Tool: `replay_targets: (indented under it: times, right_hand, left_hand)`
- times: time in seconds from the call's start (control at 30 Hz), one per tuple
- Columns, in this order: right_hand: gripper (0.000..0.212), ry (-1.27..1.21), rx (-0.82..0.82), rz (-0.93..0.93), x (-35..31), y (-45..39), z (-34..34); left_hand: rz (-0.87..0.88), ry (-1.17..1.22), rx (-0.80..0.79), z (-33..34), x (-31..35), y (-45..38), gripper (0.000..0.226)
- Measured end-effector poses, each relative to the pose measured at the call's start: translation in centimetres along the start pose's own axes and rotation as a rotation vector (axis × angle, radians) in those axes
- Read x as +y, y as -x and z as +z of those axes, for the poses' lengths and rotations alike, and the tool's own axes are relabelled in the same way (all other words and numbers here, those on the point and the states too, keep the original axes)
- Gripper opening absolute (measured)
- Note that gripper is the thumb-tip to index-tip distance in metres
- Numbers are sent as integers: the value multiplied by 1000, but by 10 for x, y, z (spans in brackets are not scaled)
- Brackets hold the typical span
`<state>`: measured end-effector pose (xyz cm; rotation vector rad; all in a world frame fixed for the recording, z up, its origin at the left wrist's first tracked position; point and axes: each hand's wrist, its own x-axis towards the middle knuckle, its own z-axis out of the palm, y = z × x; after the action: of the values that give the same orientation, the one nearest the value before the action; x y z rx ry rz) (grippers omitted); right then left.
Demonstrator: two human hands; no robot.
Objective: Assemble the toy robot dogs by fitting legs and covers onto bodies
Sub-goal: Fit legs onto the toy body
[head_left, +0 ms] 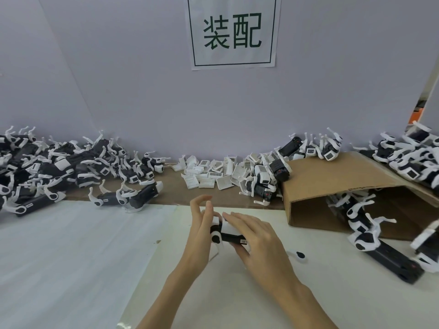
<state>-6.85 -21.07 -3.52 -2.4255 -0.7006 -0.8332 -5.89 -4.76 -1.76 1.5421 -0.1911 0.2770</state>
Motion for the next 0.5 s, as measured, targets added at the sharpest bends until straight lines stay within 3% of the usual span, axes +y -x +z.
replay_targets:
  times: [0.3,0.5]
  right_hand:
    - [65,48,109,-70,-3,-1,2]
    - [62,40,141,25,1,-1,0]
  left_hand:
    - [-1,-7,-80,-3,3,1,49]
    - [-42,-49,-129,-3,5,2,55]
